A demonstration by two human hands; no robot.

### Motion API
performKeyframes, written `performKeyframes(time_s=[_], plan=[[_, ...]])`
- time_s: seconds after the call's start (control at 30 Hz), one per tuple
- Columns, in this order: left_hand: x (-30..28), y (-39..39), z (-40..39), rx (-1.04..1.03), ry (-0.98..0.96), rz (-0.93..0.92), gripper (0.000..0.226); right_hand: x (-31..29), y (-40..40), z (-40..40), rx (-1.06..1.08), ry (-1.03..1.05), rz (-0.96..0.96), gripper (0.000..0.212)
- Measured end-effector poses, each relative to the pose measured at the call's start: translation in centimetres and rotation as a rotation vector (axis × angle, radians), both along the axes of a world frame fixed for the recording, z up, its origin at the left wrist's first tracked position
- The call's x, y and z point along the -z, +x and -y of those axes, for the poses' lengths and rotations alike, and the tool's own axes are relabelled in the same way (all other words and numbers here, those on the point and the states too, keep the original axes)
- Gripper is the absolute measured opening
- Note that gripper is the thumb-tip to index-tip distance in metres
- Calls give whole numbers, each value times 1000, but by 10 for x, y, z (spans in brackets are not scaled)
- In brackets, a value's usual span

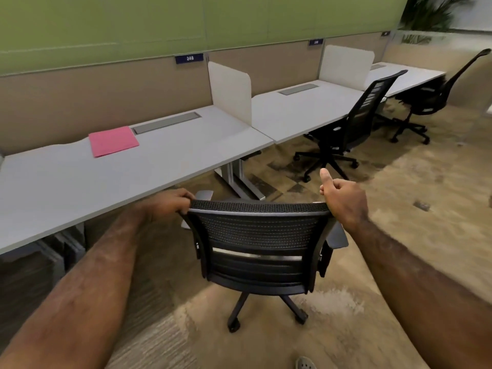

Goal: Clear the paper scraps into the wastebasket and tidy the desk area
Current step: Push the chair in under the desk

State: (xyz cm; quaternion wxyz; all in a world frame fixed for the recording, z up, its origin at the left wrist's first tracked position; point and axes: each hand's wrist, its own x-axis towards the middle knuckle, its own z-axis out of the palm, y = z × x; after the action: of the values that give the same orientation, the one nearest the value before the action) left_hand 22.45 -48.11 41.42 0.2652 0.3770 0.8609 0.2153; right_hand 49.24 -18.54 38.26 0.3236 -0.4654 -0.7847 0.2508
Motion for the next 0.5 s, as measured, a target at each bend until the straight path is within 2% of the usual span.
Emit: performKeyframes(time_s=[0.07,0.1,0.2,0.33,0.5], plan=[[-1,-1,12,-2,55,-17,25,-1,-6,12,-16,6,-7,80],[1,1,17,-49,95,-42,27,-1,-9,17,-27,6,-9,80],[12,9,33,-214,163,-128,59,0,-15,30,-64,11,-11,79],[22,19,54,-267,184,-312,68,-2,-25,40,-102,51,24,74],[34,32,73,-374,223,-530,74,-8,-44,37,-195,123,173,67]])
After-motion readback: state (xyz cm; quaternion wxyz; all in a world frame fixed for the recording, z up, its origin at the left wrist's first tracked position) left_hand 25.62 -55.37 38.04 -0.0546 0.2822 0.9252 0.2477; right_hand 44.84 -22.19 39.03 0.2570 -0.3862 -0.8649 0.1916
